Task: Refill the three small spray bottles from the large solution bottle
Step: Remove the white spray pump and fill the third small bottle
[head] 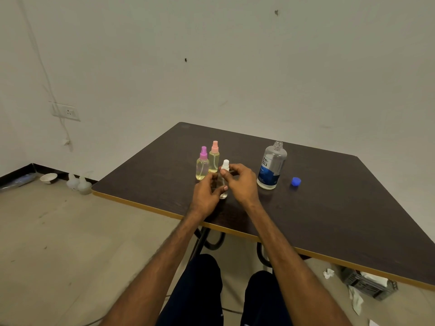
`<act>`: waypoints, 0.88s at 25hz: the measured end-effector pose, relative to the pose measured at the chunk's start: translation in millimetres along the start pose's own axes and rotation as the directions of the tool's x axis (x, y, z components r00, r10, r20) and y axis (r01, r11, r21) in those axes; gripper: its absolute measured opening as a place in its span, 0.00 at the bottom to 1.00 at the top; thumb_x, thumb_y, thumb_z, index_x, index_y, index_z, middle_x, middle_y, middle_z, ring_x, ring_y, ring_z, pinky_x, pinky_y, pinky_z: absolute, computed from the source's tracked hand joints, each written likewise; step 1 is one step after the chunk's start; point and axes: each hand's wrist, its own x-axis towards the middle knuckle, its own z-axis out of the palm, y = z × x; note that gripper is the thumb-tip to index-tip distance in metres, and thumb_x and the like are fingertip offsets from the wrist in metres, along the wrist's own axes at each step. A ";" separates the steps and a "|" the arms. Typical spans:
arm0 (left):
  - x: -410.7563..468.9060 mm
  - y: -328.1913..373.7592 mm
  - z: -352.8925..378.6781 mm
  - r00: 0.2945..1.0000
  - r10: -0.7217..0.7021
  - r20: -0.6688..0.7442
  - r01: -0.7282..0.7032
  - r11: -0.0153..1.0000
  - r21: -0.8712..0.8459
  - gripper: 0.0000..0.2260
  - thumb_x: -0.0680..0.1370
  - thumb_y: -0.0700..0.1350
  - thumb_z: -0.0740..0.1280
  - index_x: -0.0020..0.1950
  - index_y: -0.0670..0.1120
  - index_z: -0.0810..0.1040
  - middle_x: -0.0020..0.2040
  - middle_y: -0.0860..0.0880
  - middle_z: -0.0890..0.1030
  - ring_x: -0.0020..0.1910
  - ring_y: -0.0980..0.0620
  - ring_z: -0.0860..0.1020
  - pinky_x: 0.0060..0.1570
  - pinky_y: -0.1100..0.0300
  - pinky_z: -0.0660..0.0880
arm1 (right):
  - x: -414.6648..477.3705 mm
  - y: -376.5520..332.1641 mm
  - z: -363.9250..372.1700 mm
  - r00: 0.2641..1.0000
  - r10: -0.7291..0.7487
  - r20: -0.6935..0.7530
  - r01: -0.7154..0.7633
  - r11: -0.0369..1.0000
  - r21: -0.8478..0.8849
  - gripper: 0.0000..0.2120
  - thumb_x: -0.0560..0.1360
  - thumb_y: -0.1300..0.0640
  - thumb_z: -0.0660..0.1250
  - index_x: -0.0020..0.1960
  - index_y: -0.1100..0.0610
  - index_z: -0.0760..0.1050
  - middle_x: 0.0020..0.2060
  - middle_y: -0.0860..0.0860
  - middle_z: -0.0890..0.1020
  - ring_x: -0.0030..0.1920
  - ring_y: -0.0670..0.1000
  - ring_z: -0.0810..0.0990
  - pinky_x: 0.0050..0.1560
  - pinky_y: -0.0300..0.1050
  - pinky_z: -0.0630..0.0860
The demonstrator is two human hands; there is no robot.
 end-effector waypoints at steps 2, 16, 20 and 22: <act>0.0 -0.4 -0.7 1.000 0.020 -0.021 -0.019 1.000 0.012 0.16 0.76 0.42 0.72 0.63 0.47 0.77 0.56 0.52 0.83 0.57 0.56 0.81 0.56 0.62 0.78 | -9.0 -0.6 -4.7 0.995 -0.009 0.099 0.002 0.998 0.068 0.18 0.76 0.51 0.70 0.64 0.54 0.77 0.54 0.44 0.81 0.52 0.40 0.79 0.54 0.43 0.79; -6.4 -2.0 -14.4 0.990 -0.136 0.022 0.136 0.991 0.011 0.24 0.76 0.32 0.70 0.69 0.46 0.71 0.59 0.52 0.78 0.60 0.55 0.78 0.54 0.65 0.76 | -32.6 23.0 -2.6 0.996 0.032 0.087 -0.039 0.997 0.071 0.21 0.74 0.54 0.73 0.66 0.54 0.75 0.57 0.48 0.81 0.52 0.42 0.80 0.54 0.40 0.79; -6.3 0.9 -32.9 0.974 -0.081 -0.210 0.110 0.985 0.130 0.18 0.77 0.37 0.70 0.65 0.48 0.73 0.59 0.52 0.79 0.54 0.59 0.78 0.57 0.59 0.78 | -26.7 24.7 1.4 0.996 0.024 0.083 -0.028 0.999 0.043 0.20 0.76 0.58 0.70 0.68 0.54 0.74 0.57 0.48 0.80 0.52 0.43 0.79 0.56 0.44 0.79; 2.9 1.9 -40.0 0.950 -0.041 -0.311 0.097 0.981 0.169 0.20 0.75 0.40 0.73 0.66 0.47 0.73 0.62 0.50 0.78 0.57 0.57 0.77 0.57 0.60 0.76 | -24.3 24.8 2.7 0.995 0.022 0.099 -0.025 0.999 0.033 0.21 0.77 0.60 0.68 0.69 0.53 0.72 0.57 0.47 0.79 0.54 0.44 0.78 0.58 0.45 0.78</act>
